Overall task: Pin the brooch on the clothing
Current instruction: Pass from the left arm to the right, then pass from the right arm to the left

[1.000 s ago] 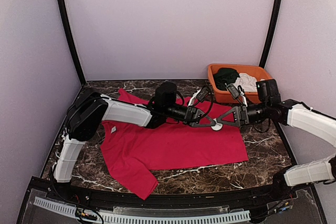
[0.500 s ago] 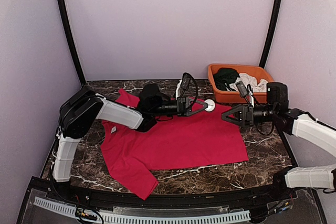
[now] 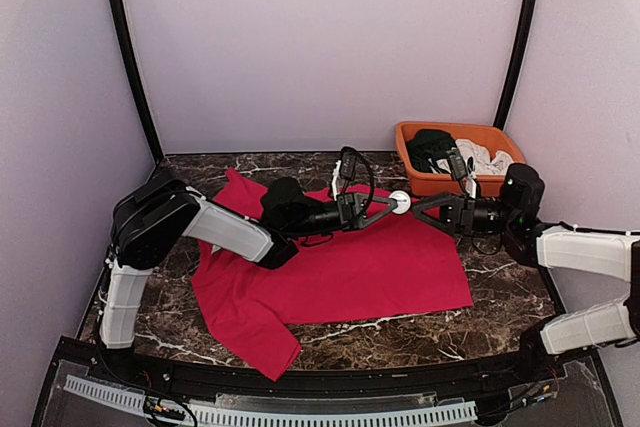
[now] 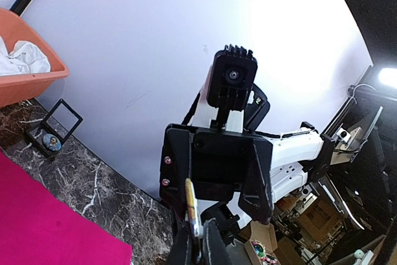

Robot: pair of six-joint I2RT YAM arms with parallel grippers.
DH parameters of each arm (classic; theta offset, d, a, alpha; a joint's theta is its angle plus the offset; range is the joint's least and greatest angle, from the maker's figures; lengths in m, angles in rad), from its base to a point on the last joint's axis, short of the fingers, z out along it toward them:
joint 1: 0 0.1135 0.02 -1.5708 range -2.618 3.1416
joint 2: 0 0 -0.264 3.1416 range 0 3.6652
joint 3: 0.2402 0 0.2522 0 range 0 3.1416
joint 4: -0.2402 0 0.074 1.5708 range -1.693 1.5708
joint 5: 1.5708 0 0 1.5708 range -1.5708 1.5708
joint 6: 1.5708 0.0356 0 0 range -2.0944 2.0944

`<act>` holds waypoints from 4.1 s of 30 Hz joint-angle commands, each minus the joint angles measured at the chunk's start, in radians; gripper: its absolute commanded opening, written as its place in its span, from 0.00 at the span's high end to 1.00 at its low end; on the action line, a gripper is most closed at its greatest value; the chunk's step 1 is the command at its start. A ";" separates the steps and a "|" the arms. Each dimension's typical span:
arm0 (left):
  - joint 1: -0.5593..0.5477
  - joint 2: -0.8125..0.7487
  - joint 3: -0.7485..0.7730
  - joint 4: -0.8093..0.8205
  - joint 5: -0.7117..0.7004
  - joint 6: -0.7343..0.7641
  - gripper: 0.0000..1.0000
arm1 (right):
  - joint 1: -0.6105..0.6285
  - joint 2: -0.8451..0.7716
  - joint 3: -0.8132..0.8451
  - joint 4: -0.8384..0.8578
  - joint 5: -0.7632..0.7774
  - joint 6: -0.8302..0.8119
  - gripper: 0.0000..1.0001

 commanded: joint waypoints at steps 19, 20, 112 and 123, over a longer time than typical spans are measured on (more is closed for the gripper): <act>-0.045 -0.073 -0.053 0.312 -0.099 0.145 0.99 | 0.061 0.315 -0.142 0.833 0.164 0.396 0.67; -0.045 -0.074 -0.055 0.311 -0.101 0.149 0.99 | 0.063 0.324 -0.143 0.847 0.171 0.401 0.69; 0.002 -0.083 0.188 -0.910 0.447 0.601 0.51 | 0.157 0.116 0.354 -1.090 0.105 -0.555 1.00; 0.028 -0.080 0.162 -0.786 0.459 0.500 0.66 | 0.160 0.116 0.346 -1.095 0.103 -0.559 1.00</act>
